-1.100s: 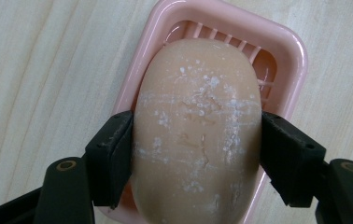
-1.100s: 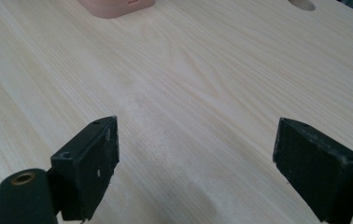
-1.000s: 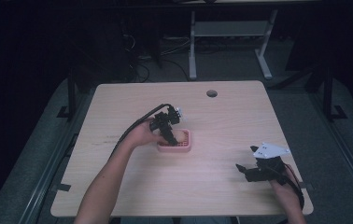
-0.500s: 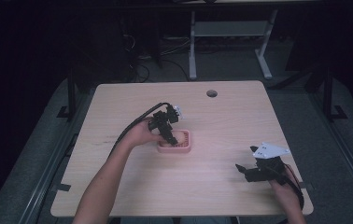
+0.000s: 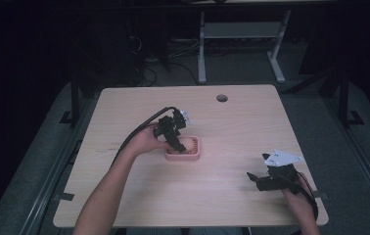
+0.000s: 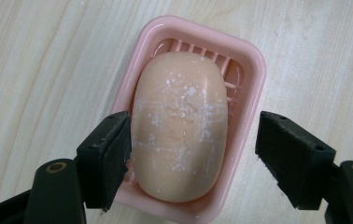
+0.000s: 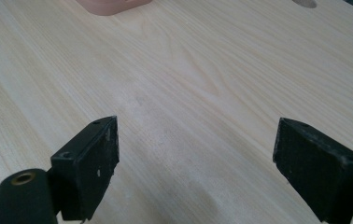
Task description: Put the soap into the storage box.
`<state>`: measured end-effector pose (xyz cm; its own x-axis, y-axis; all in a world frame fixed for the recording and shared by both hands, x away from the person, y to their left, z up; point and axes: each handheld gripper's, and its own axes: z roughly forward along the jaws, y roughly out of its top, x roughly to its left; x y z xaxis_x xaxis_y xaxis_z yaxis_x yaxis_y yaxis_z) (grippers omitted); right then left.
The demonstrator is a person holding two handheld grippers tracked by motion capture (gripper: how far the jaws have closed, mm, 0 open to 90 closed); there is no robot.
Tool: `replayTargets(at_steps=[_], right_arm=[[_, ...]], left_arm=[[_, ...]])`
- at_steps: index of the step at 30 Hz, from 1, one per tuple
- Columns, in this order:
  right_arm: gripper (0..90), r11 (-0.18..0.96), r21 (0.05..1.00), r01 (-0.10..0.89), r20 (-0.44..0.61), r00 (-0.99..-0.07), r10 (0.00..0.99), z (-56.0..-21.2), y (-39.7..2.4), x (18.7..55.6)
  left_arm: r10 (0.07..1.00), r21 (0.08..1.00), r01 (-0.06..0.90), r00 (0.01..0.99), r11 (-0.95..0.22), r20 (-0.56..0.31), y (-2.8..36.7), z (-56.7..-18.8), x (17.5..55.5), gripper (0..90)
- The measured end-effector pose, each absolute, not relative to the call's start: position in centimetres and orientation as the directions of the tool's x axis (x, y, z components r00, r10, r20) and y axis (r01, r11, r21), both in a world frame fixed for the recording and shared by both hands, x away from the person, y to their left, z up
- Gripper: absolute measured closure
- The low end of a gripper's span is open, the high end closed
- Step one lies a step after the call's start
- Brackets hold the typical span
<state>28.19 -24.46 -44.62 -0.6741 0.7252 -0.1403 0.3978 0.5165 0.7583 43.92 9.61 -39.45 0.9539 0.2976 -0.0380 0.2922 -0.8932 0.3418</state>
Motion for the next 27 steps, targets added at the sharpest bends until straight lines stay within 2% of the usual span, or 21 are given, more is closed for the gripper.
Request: replayTargets(at_steps=[27], right_arm=[[13.8, 0.526, 0.749, 0.403, -0.147, -0.674, 0.724, -44.8, -24.5, 28.3]], left_arm=[[0.325, 0.392, 0.315, 0.945, -0.864, -0.042, 12.4, -38.7, 42.2, 26.8]])
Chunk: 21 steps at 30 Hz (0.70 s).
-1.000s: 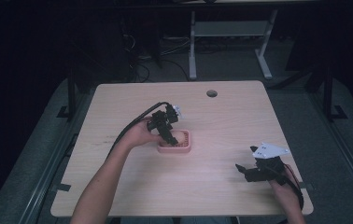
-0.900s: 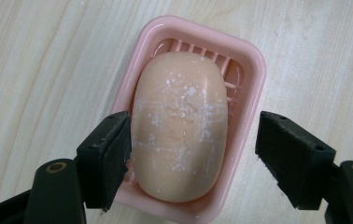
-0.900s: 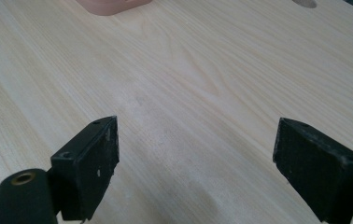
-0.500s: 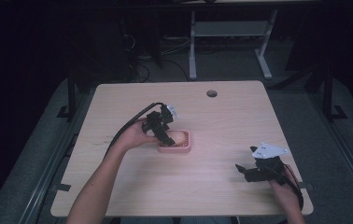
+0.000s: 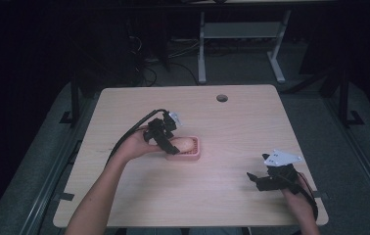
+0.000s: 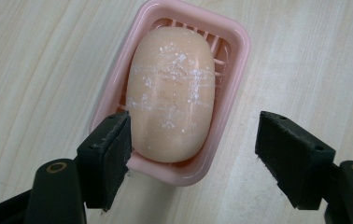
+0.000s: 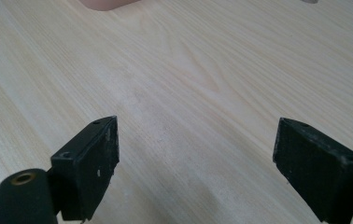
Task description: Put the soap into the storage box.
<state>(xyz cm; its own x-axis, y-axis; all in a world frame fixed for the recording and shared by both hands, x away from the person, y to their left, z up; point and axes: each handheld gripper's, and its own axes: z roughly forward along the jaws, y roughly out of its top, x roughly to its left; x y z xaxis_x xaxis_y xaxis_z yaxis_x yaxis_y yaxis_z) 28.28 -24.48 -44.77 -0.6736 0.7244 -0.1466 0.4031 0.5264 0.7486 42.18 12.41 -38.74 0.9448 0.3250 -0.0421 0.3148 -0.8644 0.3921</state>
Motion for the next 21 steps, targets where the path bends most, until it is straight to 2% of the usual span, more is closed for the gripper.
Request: replayTargets(at_steps=[21], right_arm=[[13.8, 0.532, 0.745, 0.402, -0.153, -0.674, 0.723, -44.8, -24.4, 28.3]], left_arm=[[0.336, 0.403, 0.32, 0.941, -0.858, -0.032, 13.8, -38.6, 40.7, 26.7]])
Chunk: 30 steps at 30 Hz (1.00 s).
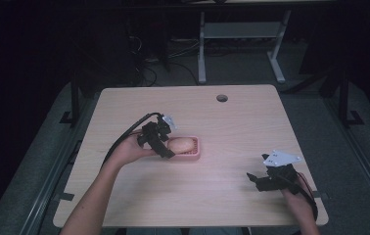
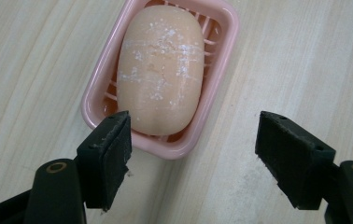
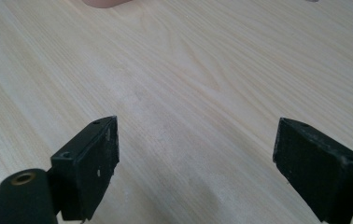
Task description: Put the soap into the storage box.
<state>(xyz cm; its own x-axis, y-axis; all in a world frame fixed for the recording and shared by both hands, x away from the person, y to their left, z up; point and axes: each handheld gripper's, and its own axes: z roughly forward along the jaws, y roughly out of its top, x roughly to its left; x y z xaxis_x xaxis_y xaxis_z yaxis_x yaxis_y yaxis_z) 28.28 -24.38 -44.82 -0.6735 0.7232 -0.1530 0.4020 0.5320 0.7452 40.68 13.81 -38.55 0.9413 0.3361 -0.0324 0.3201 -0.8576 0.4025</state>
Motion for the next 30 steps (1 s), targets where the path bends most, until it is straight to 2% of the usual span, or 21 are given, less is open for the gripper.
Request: replayTargets(at_steps=[13, 30], right_arm=[[13.8, 0.537, 0.742, 0.402, -0.155, -0.676, 0.72, -44.9, -24.4, 28.3], [13.8, 0.538, 0.736, 0.411, -0.153, -0.673, 0.724, -45.0, -24.3, 28.4]], left_arm=[[0.364, 0.417, 0.359, 0.929, -0.835, -0.07, 15.2, -39.4, 40.1, 26.7], [0.373, 0.425, 0.37, 0.924, -0.826, -0.079, 16.4, -40.1, 38.7, 26.6]])
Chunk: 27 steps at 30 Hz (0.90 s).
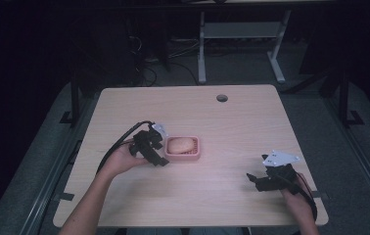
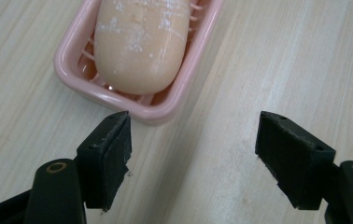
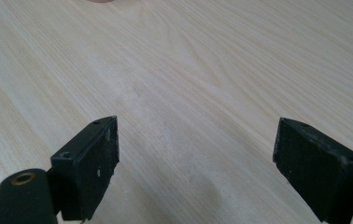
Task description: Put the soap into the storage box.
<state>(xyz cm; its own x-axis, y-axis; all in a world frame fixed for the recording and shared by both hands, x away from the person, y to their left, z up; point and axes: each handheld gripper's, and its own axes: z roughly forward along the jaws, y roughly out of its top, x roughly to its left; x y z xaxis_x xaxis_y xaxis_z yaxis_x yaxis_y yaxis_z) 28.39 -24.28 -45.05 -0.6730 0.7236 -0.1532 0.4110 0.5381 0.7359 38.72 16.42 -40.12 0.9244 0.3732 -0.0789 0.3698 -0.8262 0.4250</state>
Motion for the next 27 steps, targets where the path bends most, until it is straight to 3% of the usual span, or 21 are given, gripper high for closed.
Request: replayTargets(at_steps=[27], right_arm=[[13.8, 0.541, 0.727, 0.422, -0.155, -0.667, 0.729, -45.2, -24.2, 28.4]], left_arm=[[0.399, 0.45, 0.402, 0.911, -0.797, -0.106, 18.6, -41.1, 36.9, 26.6]])
